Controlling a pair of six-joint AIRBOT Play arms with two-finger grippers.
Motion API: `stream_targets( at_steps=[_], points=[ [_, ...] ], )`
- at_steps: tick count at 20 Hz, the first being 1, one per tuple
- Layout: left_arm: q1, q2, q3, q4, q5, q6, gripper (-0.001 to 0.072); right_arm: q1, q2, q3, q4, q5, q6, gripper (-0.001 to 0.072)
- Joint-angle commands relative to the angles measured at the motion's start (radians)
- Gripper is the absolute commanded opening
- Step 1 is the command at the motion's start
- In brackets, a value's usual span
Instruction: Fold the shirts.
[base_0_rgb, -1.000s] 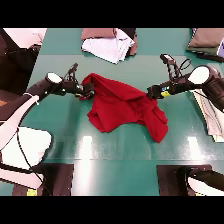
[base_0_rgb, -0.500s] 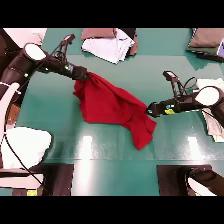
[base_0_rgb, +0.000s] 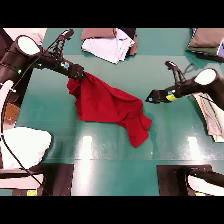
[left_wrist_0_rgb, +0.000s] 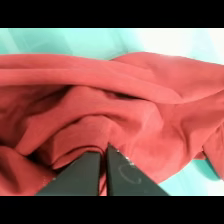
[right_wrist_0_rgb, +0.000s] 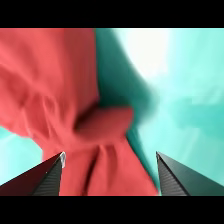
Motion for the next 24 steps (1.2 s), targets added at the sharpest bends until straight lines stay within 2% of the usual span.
stream_targets(
  at_steps=[1, 3, 4, 6, 8, 9, 12, 16, 20, 22, 24],
  points=[
    [0.000, 0.001, 0.002, 0.004, -0.013, -0.005, 0.0026, 0.011, -0.195, 0.143, 0.122, 0.065, -0.085, 0.0655],
    [0.000, 0.001, 0.002, 0.004, -0.029, -0.006, 0.0026, 0.045, -0.272, 0.220, 0.117, 0.087, -0.085, 0.0652],
    [0.000, 0.001, 0.002, 0.003, -0.036, -0.006, 0.0026, 0.066, -0.308, 0.257, 0.117, 0.112, -0.085, 0.0622],
    [0.000, 0.001, 0.002, 0.003, -0.052, -0.006, 0.0026, 0.103, -0.372, 0.314, 0.117, 0.131, -0.088, 0.0420],
    [0.000, 0.001, 0.002, 0.003, -0.068, -0.006, 0.0026, 0.128, -0.413, 0.347, 0.117, 0.132, -0.097, 0.0078],
    [0.000, 0.001, 0.002, 0.003, -0.080, -0.006, 0.0026, 0.137, -0.424, 0.354, 0.116, 0.132, -0.111, 0.0018],
    [0.000, 0.002, 0.011, -0.003, -0.122, -0.011, 0.0026, 0.127, -0.395, 0.353, 0.085, 0.111, -0.094, 0.0014],
    [0.000, 0.014, 0.208, -0.012, -0.177, -0.036, 0.0026, 0.045, -0.166, 0.373, -0.130, 0.071, -0.004, 0.0014],
    [0.000, 0.062, 0.509, -0.198, -0.169, -0.035, 0.0026, -0.063, 0.072, 0.577, -0.267, 0.171, 0.023, 0.0014],
    [0.000, 0.106, 0.564, -0.316, -0.139, -0.031, 0.0026, -0.089, 0.145, 0.705, -0.280, 0.225, 0.041, 0.0014],
    [0.000, 0.158, 0.563, -0.348, -0.148, -0.028, 0.0026, -0.095, 0.205, 0.785, -0.281, 0.240, 0.055, 0.0013]
  ],
)
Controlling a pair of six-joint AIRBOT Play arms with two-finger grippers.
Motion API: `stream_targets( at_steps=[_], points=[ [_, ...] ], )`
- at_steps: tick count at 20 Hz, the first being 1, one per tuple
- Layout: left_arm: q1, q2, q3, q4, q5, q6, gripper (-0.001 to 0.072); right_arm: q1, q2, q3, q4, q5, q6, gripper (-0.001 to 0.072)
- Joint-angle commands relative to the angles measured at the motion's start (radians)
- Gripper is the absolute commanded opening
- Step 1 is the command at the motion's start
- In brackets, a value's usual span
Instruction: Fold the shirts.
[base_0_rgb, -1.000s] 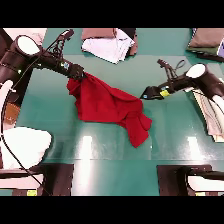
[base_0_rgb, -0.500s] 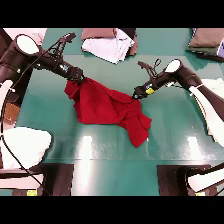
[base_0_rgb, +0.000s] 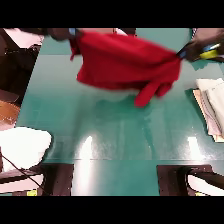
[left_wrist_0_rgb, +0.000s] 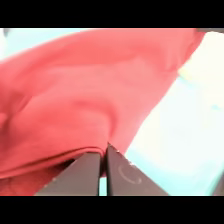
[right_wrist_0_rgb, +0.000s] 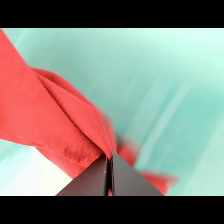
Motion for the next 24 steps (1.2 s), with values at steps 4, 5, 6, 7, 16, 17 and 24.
stream_targets(
  at_steps=[4, 5, 6, 7, 16, 17, 24],
  points=[
    [0.000, 0.076, -0.001, 0.006, -0.034, 0.003, 0.0026, 0.026, 0.131, 0.175, -0.045, 0.108, 0.089, 0.0014],
    [0.000, 0.074, -0.059, 0.048, -0.034, 0.000, 0.0026, 0.058, 0.121, 0.155, -0.044, 0.145, 0.109, 0.0013],
    [0.000, 0.070, -0.126, 0.095, -0.036, 0.000, 0.0026, 0.094, 0.113, 0.114, -0.043, 0.167, 0.125, 0.0014],
    [0.000, 0.065, -0.209, 0.154, -0.032, 0.000, 0.0026, 0.140, 0.103, 0.050, -0.045, 0.180, 0.135, 0.0014],
    [0.000, -0.117, -0.640, 0.365, 0.132, -0.033, 0.0272, 0.394, -0.054, -0.565, -0.039, -0.278, 0.164, 0.0017],
    [0.001, -0.118, -0.639, 0.377, 0.144, -0.051, 0.0631, 0.384, -0.082, -0.555, -0.033, -0.289, 0.169, 0.0017],
    [0.105, -0.035, -0.546, 0.320, -0.011, -0.073, 0.0609, 0.198, -0.130, -0.346, -0.031, -0.170, 0.170, 0.0383]
  ],
)
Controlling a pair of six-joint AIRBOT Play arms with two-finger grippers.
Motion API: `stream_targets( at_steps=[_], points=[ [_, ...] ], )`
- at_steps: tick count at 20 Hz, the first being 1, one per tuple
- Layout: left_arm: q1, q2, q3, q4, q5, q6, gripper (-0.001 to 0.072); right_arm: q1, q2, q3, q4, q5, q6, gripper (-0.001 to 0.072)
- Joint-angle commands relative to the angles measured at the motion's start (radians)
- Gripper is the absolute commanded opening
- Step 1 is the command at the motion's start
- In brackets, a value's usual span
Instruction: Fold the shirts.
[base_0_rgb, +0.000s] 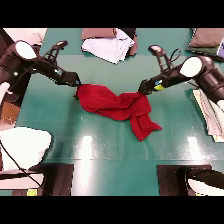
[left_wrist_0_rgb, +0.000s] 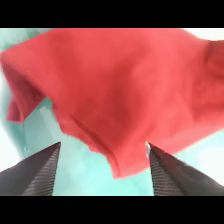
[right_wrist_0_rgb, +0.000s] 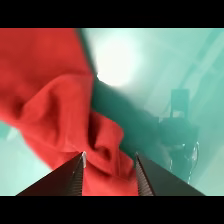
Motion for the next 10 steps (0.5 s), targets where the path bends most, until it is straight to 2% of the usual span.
stream_targets(
  at_steps=[1, 4, 5, 6, 10],
  points=[
    [0.032, 0.042, -0.011, -0.044, -0.083, -0.005, 0.0609, -0.100, -0.013, 0.086, 0.002, 0.080, 0.003, 0.0383],
    [0.032, 0.047, -0.136, -0.227, -0.081, 0.052, 0.0609, -0.152, -0.013, 0.108, 0.002, 0.162, -0.007, 0.0391],
    [0.027, 0.047, -0.187, -0.261, -0.066, 0.068, 0.0609, -0.164, -0.013, 0.108, 0.000, 0.192, -0.019, 0.0440],
    [0.017, 0.047, -0.232, -0.259, -0.043, 0.068, 0.0609, -0.179, -0.013, 0.108, 0.001, 0.227, -0.019, 0.0572],
    [-0.053, 0.047, -0.368, -0.264, 0.076, 0.089, 0.0609, -0.241, -0.014, 0.108, 0.000, 0.317, -0.037, 0.0580]
  ],
)
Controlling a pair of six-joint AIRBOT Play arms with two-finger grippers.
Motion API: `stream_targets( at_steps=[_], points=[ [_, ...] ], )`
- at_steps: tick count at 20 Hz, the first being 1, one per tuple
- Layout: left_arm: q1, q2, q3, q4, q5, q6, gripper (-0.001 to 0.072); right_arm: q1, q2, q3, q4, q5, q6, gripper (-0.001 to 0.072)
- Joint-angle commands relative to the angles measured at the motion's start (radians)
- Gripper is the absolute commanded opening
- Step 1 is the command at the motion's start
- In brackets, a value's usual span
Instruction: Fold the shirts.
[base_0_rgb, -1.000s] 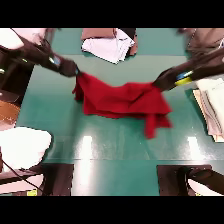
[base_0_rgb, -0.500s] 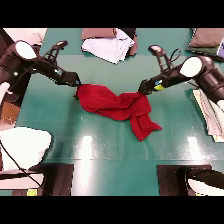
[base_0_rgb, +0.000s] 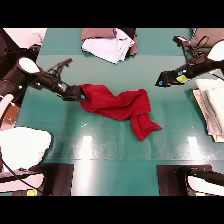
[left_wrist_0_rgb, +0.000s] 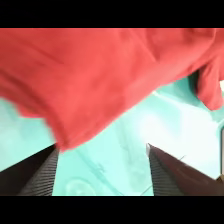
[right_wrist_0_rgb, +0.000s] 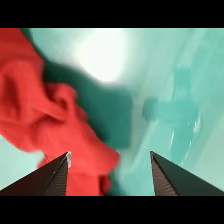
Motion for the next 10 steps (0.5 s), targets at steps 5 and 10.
stream_targets(
  at_steps=[5, 10],
  points=[
    [-0.061, 0.002, -0.092, -0.051, 0.113, 0.040, 0.0029, -0.164, 0.043, -0.210, 0.032, 0.102, -0.110, 0.0579],
    [-0.061, 0.010, 0.003, -0.038, 0.062, 0.037, 0.0026, -0.188, -0.014, -0.528, 0.257, 0.014, -0.257, 0.0579]
  ],
)
